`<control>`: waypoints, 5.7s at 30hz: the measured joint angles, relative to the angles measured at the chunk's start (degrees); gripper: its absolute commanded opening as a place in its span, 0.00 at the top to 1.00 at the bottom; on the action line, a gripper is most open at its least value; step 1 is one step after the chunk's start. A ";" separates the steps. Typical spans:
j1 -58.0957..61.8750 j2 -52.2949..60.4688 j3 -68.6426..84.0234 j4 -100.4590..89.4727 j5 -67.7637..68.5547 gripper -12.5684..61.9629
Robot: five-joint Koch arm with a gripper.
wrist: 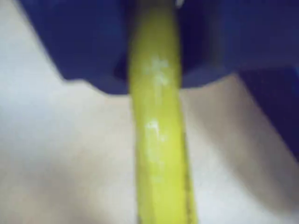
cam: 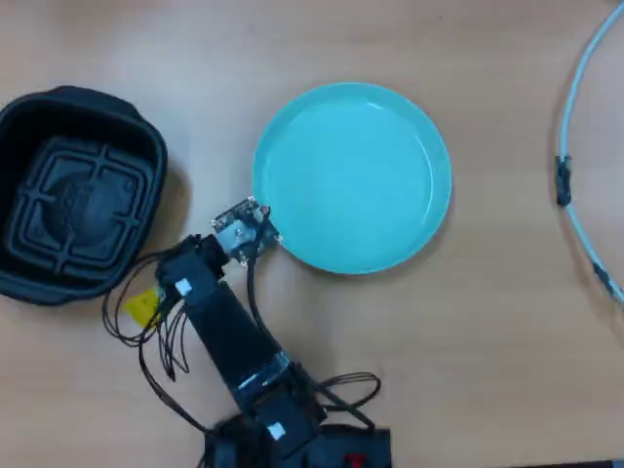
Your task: Pick up the yellow instant coffee stick, then put it in the black bowl
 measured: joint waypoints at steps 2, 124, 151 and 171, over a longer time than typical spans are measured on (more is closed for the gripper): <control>0.00 0.00 -3.69 0.00 -0.09 0.92; -18.98 -51.68 -57.57 1.32 -18.63 0.28; -3.78 -50.19 -61.08 12.39 -18.54 0.19; 2.72 -31.90 -39.64 15.21 -15.03 0.28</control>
